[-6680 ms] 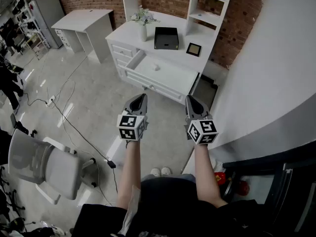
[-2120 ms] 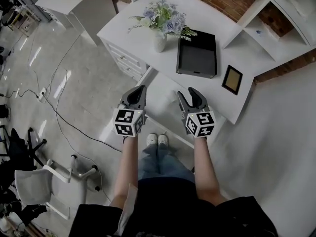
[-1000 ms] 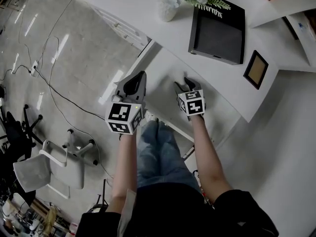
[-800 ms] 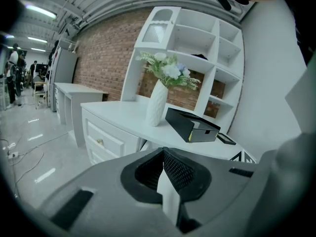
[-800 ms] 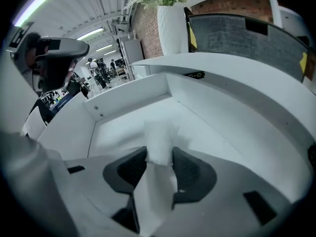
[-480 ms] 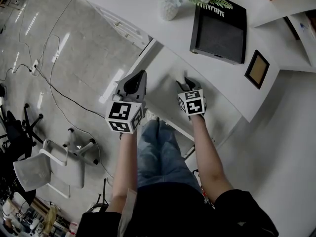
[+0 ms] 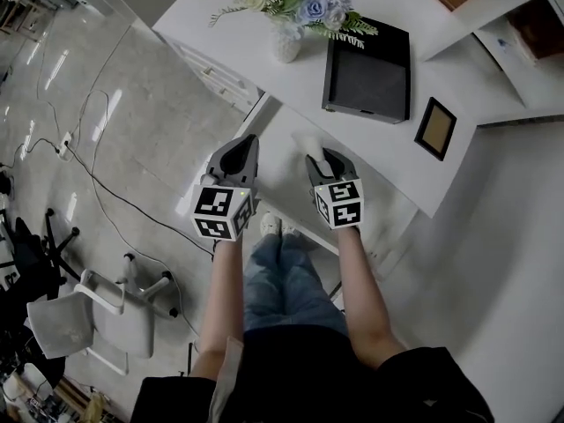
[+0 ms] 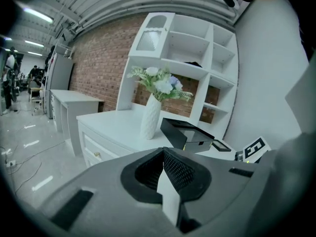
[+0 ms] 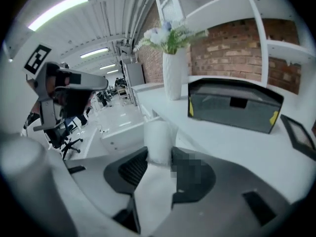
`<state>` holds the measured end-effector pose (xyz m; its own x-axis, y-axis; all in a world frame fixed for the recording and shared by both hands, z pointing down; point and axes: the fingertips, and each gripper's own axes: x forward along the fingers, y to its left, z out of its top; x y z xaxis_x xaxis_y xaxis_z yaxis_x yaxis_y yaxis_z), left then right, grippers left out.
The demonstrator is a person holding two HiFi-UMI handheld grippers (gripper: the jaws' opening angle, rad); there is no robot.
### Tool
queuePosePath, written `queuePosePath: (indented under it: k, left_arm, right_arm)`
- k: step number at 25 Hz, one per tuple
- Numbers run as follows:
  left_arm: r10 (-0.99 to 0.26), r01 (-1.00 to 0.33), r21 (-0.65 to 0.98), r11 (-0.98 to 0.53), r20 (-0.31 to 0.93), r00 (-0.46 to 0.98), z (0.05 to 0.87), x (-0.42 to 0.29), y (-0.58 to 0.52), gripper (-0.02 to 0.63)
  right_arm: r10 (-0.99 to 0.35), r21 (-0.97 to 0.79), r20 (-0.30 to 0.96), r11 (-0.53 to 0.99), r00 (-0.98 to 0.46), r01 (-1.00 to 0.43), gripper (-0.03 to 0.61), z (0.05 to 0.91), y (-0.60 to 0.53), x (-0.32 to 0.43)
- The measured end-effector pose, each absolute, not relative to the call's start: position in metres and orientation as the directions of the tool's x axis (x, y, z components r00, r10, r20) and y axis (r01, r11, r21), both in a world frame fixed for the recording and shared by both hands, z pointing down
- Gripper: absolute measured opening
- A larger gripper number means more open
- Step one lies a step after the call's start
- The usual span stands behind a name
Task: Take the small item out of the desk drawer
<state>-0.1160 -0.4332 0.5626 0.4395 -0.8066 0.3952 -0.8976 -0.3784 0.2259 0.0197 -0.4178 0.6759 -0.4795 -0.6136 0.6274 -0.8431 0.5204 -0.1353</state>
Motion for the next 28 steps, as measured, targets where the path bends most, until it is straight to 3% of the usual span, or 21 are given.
queuePosePath:
  k: [13, 21, 28]
  left_arm:
    - [-0.825, -0.853, 0.117, -0.509, 0.215, 0.522, 0.439, -0.081, -0.434, 0.009]
    - [-0.813, -0.820, 0.047, -0.570, 0.116, 0.571, 0.383, -0.058, -0.426, 0.009]
    - [-0.806, -0.810, 0.016, -0.586, 0.094, 0.585, 0.367, -0.047, -0.410, 0.009]
  right_arm:
    - [-0.913, -0.098, 0.232, 0.320, -0.335, -0.942, 0.146, 0.471, -0.418, 0.098]
    - [-0.972, -0.104, 0.026, 0.231, -0.235, -0.967, 0.146, 0.391, -0.399, 0.139]
    - [-0.979, -0.109, -0.038, 0.205, -0.202, -0.973, 0.146, 0.369, -0.378, 0.155]
